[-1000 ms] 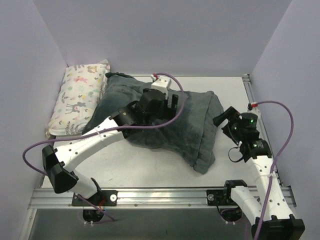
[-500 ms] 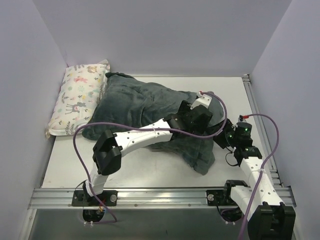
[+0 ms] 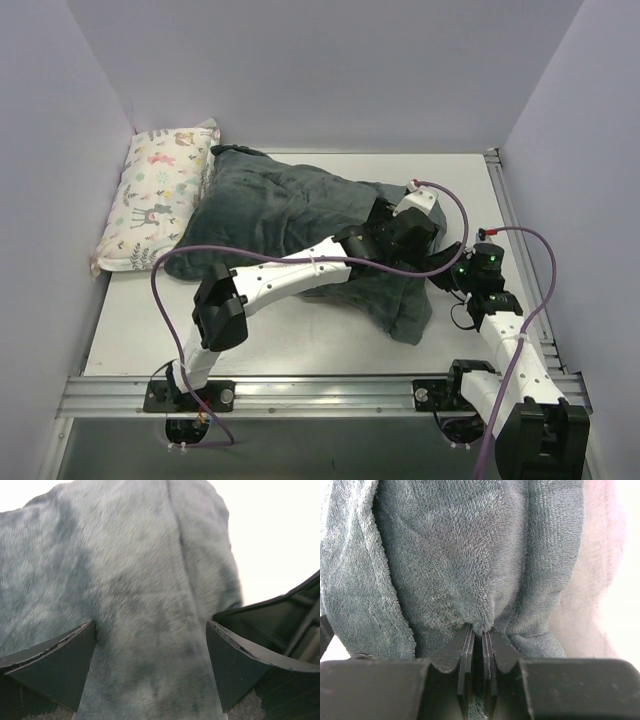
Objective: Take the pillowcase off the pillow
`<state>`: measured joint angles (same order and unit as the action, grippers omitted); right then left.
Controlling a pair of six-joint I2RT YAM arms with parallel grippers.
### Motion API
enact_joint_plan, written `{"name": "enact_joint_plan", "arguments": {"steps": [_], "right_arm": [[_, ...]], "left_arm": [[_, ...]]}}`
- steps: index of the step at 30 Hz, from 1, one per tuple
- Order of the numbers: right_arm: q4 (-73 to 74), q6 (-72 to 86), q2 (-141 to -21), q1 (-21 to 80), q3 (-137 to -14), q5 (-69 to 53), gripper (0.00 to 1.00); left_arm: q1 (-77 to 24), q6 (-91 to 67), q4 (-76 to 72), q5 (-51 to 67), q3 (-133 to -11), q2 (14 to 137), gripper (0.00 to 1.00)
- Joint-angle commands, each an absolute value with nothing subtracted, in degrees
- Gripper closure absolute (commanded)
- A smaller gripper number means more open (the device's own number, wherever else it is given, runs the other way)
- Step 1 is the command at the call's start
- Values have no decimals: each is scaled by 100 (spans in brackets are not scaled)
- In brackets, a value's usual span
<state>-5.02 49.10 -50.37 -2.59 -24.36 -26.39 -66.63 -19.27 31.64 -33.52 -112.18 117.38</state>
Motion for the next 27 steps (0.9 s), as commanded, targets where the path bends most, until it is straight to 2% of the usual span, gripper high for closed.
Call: {"name": "enact_joint_plan", "arguments": {"steps": [1,10,13,14,15,18,22,25,27], "right_arm": [[-712,4869,-4957,-281,-2452,-2734,98],[-563,4799,-4913,-281,-2487,-2628,100],[-545,4773,-4896,-281,-2487,-2584,100],[-501,4746,-4913,-281,-2496,-2567,100],[-457,4694,-4922,-281,-2513,-2532,100],[-264,4571,-4939,-281,-2593,-2303,100],[-18,4281,-5027,-281,-2689,-1760,100],[123,4245,-5194,-351,-2716,-1696,100],[123,4254,-5326,-404,-2716,-1696,100]], "left_arm": [[-6706,-1898,3401,-3235,-11672,11970,3],[-6645,-1951,3665,-3331,-11716,12217,3],[-6601,-1960,3770,-3489,-11654,12261,10],[-6583,-1986,3823,-3620,-11619,12235,16],[-6566,-2056,3858,-3682,-11558,12191,31],[-6469,-2127,3858,-3963,-11286,11840,57],[-6197,-2127,3850,-4253,-10864,11304,75],[-5960,-2267,3823,-4333,-10320,10803,83],[-5661,-2408,3780,-4342,-9803,10399,83]]}}
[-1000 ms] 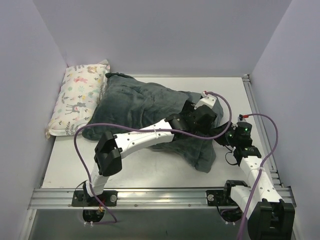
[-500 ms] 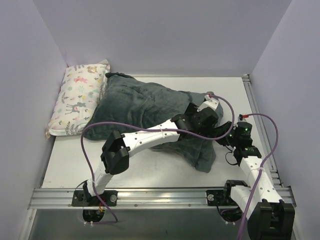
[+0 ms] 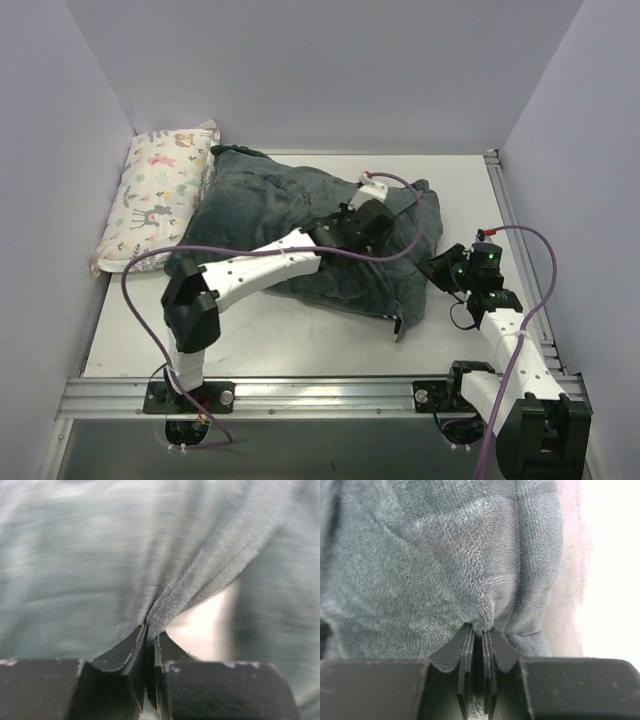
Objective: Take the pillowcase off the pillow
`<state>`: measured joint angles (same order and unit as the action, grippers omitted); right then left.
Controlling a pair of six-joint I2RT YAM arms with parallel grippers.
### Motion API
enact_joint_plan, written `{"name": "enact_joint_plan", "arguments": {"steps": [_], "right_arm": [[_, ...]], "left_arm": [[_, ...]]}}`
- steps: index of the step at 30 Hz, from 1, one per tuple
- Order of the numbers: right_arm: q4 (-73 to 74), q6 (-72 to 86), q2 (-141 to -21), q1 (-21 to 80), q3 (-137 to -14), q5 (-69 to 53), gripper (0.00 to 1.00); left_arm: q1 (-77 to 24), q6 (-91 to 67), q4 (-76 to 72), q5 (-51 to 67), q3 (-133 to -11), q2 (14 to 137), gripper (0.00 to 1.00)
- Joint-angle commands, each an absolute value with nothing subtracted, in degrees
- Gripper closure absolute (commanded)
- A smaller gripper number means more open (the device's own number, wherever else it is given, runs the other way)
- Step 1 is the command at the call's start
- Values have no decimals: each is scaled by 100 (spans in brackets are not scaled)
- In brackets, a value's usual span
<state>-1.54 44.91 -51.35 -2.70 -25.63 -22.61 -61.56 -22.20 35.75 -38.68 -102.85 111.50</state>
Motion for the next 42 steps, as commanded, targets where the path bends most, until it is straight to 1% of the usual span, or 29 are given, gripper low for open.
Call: {"name": "enact_joint_plan", "arguments": {"steps": [1,4,5,8,11,13,15,16,17,19,20,22,23,26,27,29,31,33,34,35,37,38,39,41,42], "right_arm": [[123,4271,-5370,-422,-2716,-1688,100],[132,4263,-5440,-536,-2698,-1644,100],[132,4254,-5440,-562,-2690,-1635,100],[150,4210,-5528,-685,-2716,-1652,100],[141,4096,-5625,-659,-2821,-1714,100],[306,3965,-5590,-546,-3048,-1644,100],[578,3702,-5494,-344,-3294,-1295,88],[867,3613,-5354,-64,-3540,-1144,80],[1009,3517,-5300,139,-3672,-995,60],[1404,3341,-5116,429,-3901,-583,42],[1519,3322,-5054,709,-4102,-441,29],[1871,3235,-4923,1009,-4323,-20,22],[1950,3226,-4904,1367,-4524,191,19],[2127,3208,-5105,2011,-4990,683,13],[2144,3191,-5246,2448,-5123,799,13],[2267,3121,-5851,2811,-5412,1062,12],[2346,3094,-6421,3207,-5747,1221,12],[2355,3102,-6748,3226,-5827,1318,14],[2399,3094,-6985,3173,-5836,1414,18],[2434,3068,-7057,3129,-5792,1467,27],[2443,3041,-7084,2771,-5539,1284,35],[2435,3032,-7023,2612,-5415,1222,56],[2435,3058,-6918,2471,-5284,1230,68],[2435,3067,-6418,1971,-4888,1161,84],[2443,3006,-6242,1786,-4791,1082,87]], "left_arm": [[-5538,-2460,3771,-4359,-9591,10267,85],[-5073,-2715,3674,-4403,-8765,9661,85],[-4802,-2846,3613,-4351,-8545,9329,88],[-4544,-2900,3017,-3798,-7561,8905,92],[-4596,-3119,2638,-3341,-7164,9122,100],[-4719,-3286,2374,-2928,-7006,9411,100],[-4868,-3357,1961,-2743,-6829,9588,100],[-4895,-3497,1899,-2612,-6820,9745,100],[-4904,-3542,1829,-2558,-6777,9799,100],[-4913,-3612,1600,-2418,-6715,9861,100],[-4922,-3647,1478,-2382,-6680,9870,100],[-4939,-3665,1415,-2338,-6671,9905,100],[-4957,-3674,1398,-2312,-6680,9923,100],[-5001,-3691,1371,-2294,-6741,10002,100],[-5010,-3700,1380,-2285,-6759,10019,100],[-5018,-3753,1345,-2259,-6785,10063,100],[-5019,-3762,1345,-2250,-6829,10107,100],[-5010,-3805,1345,-2294,-6838,10116,100],[-4992,-3823,1353,-2303,-6847,10125,100],[-4975,-3841,1354,-2294,-6855,10134,100],[-4913,-3841,1354,-2277,-6855,10142,100],[-4896,-3850,1380,-2285,-6847,10143,100],[-4861,-3876,1397,-2294,-6829,10151,100],[-4676,-3972,1389,-2206,-6733,10116,100],[-4606,-4007,1371,-2171,-6680,10099,100]]}}
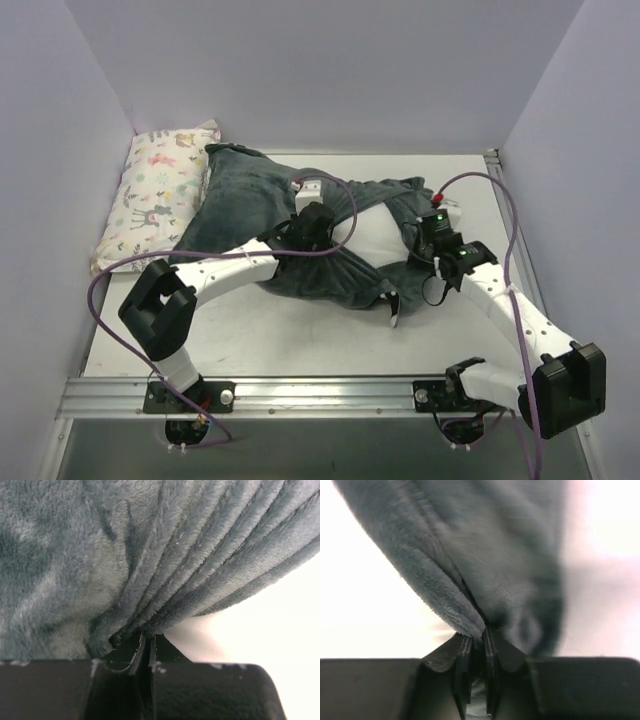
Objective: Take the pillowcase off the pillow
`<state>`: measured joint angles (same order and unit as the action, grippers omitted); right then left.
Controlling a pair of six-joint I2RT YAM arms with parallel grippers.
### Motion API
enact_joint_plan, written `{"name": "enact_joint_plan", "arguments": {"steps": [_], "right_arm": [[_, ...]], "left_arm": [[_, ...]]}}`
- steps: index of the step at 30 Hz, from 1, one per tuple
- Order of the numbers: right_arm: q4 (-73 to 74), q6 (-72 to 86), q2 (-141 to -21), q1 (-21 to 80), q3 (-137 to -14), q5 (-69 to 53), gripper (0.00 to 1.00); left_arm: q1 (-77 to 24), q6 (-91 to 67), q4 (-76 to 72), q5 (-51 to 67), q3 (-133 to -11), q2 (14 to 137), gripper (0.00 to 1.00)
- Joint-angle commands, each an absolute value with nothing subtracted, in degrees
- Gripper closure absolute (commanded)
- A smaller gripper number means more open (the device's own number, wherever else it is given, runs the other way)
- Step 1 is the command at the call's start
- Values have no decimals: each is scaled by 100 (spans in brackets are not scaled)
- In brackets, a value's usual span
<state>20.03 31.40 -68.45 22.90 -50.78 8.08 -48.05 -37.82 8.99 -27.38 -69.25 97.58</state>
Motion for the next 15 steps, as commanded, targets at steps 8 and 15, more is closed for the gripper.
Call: {"name": "enact_joint_plan", "arguments": {"steps": [8,15], "right_arm": [[2067,3267,-5484,-693,-3684,-947,100],[-1129,4455,-6889,-19,-2118,-1960,100]], "left_arm": [[-3438,-4052,994,-1714,-6091,9651,100],[-3987,-3991,545,-1309,-6002,9869,100]]}}
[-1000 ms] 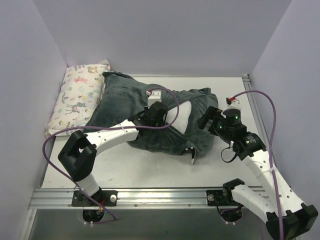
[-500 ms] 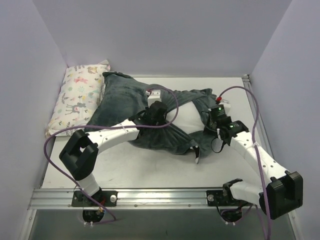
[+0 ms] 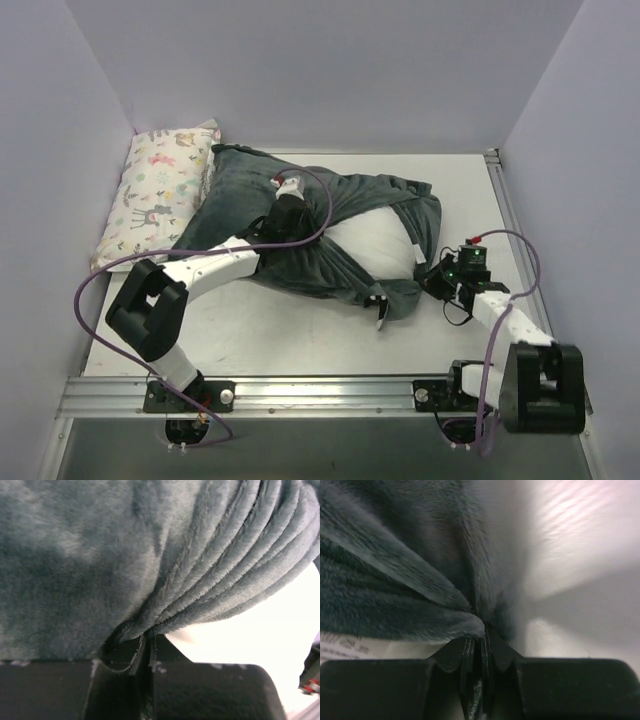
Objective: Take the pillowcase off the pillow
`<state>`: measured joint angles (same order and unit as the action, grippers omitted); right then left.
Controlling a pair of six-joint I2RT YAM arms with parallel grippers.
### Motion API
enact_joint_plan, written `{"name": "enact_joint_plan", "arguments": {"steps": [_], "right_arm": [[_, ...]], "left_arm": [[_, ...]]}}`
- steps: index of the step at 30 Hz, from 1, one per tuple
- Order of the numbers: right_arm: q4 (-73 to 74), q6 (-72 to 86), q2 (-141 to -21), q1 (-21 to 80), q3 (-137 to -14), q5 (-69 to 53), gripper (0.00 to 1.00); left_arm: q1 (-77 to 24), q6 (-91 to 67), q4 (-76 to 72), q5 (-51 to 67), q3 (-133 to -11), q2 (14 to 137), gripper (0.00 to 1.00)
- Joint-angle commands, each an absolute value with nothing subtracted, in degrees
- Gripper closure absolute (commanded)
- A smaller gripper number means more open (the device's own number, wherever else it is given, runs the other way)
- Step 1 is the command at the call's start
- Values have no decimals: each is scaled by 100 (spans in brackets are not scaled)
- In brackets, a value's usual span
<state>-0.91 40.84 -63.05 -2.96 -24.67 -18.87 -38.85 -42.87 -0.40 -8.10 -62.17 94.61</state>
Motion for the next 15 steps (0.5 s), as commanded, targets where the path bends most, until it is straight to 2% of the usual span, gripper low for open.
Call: {"name": "enact_joint_plan", "arguments": {"steps": [1,2,3,5,7,9,15], "right_arm": [[-1525,4552,-7152,339,-2005,-2108,100],[-1982,4718,-7259,412,-1873,-2318,100],[-3048,5059,-7373,404,-1768,-2642,99],[-3899,5343,-7672,422,-1635,-3320,93],[-5067,5789,-7839,431,-1521,-3715,92],[-6197,6115,-7910,439,-1494,-3980,87],[-9415,8145,-8560,633,-1985,-4693,82]], "left_arm": [[-4129,-3842,571,-1379,-6073,10035,100],[-4279,-3815,658,-1389,-6221,10124,100],[-4454,-3788,694,-1380,-6275,10203,100],[-4570,-3744,747,-1380,-6337,10283,100],[-4649,-3631,843,-1406,-6407,10240,100],[-4702,-3490,1080,-1547,-6529,10152,89],[-4895,-2910,1731,-1591,-7057,9809,69]]}}
